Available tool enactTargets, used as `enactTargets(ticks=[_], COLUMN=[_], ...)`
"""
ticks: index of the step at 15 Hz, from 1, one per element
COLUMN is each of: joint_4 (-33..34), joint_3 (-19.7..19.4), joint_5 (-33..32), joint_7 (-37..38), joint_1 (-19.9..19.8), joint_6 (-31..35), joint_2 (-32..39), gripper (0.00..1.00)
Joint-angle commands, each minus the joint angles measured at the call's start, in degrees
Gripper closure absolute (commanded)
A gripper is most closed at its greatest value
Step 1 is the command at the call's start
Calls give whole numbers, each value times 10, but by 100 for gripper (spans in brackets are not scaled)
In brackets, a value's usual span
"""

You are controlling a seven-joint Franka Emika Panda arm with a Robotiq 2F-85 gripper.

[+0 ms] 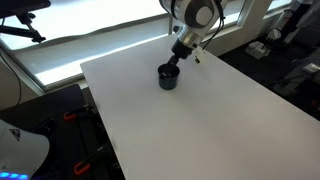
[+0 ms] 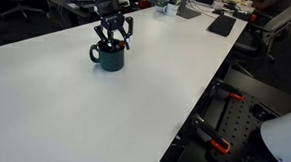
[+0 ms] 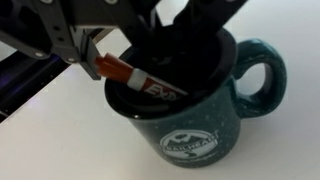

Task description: Remove the marker from the mug cup

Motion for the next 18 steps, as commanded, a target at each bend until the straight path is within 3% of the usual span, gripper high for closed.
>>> enactTargets(ticks=[1,3,4,5,6,8,14,15,18], joint_4=[0,-1,0,0,0,-2,1,2,5], joint_3=[5,5,4,4,3,3,1,0,-3], joint_5=[-3,-3,-3,-3,-3,-4,-7,-8,-12], joint_7=[2,2,2,2,5,3,4,3,4], joint_1=[-4,-5,-6,-7,-6,-7,-8,-8,-8], joint_6=[-2,0,0,0,1,4,13,15,18], joint_2=[-1,-2,-4,-5,-8,-12,-27,-31,-39], gripper=[83,98,100,94,60,52,5,0,0])
